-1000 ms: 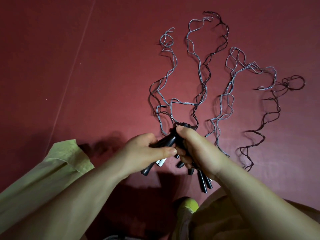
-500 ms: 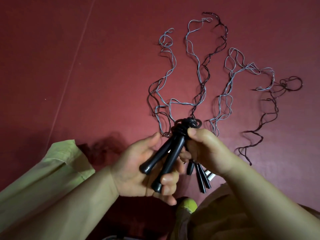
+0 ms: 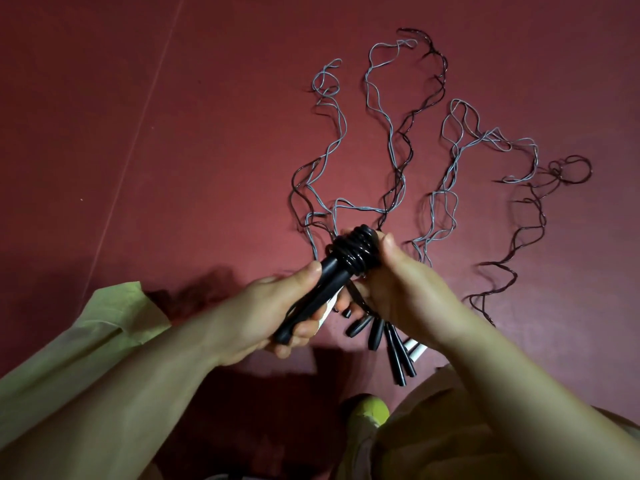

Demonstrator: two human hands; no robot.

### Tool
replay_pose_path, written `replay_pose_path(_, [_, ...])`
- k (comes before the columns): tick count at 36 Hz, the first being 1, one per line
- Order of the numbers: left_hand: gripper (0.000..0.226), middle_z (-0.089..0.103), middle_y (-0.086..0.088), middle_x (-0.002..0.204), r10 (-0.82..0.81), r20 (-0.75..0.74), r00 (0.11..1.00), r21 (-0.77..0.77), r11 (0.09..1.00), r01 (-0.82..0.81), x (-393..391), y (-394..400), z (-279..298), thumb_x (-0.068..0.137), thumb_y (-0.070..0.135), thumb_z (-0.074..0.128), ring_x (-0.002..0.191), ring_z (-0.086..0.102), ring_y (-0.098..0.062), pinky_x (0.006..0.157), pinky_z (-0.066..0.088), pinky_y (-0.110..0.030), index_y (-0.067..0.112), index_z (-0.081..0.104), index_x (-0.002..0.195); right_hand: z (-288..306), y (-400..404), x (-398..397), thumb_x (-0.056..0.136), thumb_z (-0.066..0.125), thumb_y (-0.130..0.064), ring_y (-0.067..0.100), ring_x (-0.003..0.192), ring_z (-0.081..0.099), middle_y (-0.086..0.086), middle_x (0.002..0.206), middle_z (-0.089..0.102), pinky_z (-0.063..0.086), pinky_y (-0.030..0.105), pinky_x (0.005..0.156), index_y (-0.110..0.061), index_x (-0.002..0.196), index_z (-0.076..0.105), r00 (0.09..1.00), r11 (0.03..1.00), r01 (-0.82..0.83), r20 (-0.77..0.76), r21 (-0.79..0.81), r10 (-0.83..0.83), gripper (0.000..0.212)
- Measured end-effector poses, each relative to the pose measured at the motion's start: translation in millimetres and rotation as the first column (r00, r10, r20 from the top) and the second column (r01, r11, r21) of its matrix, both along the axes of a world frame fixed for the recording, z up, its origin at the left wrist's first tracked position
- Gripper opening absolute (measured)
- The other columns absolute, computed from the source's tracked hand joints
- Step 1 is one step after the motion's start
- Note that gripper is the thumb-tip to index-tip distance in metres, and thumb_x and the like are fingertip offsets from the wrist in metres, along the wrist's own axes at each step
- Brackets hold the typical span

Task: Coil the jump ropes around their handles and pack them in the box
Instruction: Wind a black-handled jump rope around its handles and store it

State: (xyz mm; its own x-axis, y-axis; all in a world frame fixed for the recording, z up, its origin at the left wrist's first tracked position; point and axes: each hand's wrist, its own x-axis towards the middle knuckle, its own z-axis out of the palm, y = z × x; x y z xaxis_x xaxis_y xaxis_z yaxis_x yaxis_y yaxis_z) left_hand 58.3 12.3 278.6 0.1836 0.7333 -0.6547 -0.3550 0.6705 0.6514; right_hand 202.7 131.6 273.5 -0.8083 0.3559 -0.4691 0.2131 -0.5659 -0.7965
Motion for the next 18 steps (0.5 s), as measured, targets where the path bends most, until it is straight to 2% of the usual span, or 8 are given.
replay_pose_path(2, [0.053, 0.041, 0.003, 0.054, 0.009, -0.050, 0.999, 0.025, 1.000, -0.008, 4, 3, 2, 0.081, 0.069, 0.037, 0.054, 0.038, -0.014, 0.047, 0.030, -0.025, 0.033, 0.069, 0.059, -10, 1, 7, 0.087, 0.049, -0.057, 0.020, 0.071, 0.059, 0.008, 0.096, 0.062, 0.043, 0.030, 0.061, -0.003, 0.121, 0.046, 1.000, 0.999, -0.018, -0.014, 0.039, 0.019, 0.064])
replay_pose_path(5, [0.051, 0.042, 0.002, 0.050, 0.045, -0.064, 0.997, -0.006, 0.999, -0.046, 8, 2, 3, 0.075, 0.060, 0.035, 0.049, 0.037, -0.017, 0.039, 0.029, -0.018, 0.027, 0.067, 0.052, -13, -4, 2, 0.077, 0.064, -0.060, 0.020, 0.067, 0.059, 0.008, 0.088, 0.063, 0.042, 0.028, 0.058, 0.002, 0.120, 0.049, 0.999, 0.999, -0.009, 0.045, 0.044, 0.007, 0.077])
replay_pose_path(7, [0.052, 0.042, 0.000, 0.048, 0.044, -0.094, 0.995, -0.030, 0.998, -0.047, 7, 1, 0, 0.074, 0.059, 0.036, 0.046, 0.037, -0.017, 0.036, 0.027, -0.015, 0.024, 0.066, 0.050, -18, -6, 0, 0.083, 0.052, -0.049, 0.019, 0.064, 0.059, 0.009, 0.083, 0.063, 0.041, 0.029, 0.057, 0.006, 0.121, 0.048, 0.997, 0.999, 0.011, 0.077, 0.036, -0.014, 0.067])
replay_pose_path(9, [0.053, 0.043, 0.000, 0.050, 0.021, -0.095, 0.995, -0.042, 0.999, -0.025, 8, 1, -3, 0.075, 0.062, 0.035, 0.045, 0.038, -0.016, 0.038, 0.023, -0.017, 0.025, 0.066, 0.055, -17, -9, 0, 0.084, 0.044, -0.043, 0.019, 0.063, 0.059, 0.009, 0.081, 0.061, 0.042, 0.028, 0.056, 0.006, 0.122, 0.048, 0.996, 1.000, 0.008, 0.092, -0.002, -0.008, 0.062])
replay_pose_path(14, [0.054, 0.045, -0.002, 0.053, 0.075, -0.105, 0.992, -0.112, 0.990, -0.086, 15, 5, -10, 0.093, 0.059, 0.033, 0.043, 0.039, -0.014, 0.041, 0.020, -0.017, 0.013, 0.057, 0.079, -23, -12, 1, 0.085, 0.042, -0.040, 0.013, 0.060, 0.055, 0.011, 0.076, 0.055, 0.044, 0.022, 0.056, -0.002, 0.109, 0.051, 0.995, 0.998, 0.008, 0.100, -0.060, -0.002, 0.046])
replay_pose_path(18, [0.053, 0.047, 0.000, 0.054, 0.076, -0.176, 0.981, -0.102, 0.990, -0.095, 17, 8, -12, 0.097, 0.056, 0.031, 0.046, 0.041, -0.013, 0.039, 0.023, -0.017, 0.013, 0.057, 0.081, -22, -13, 1, 0.085, 0.042, -0.043, 0.017, 0.066, 0.055, 0.010, 0.077, 0.059, 0.044, 0.023, 0.059, 0.001, 0.111, 0.053, 0.990, 1.000, 0.010, 0.138, -0.021, -0.007, 0.053])
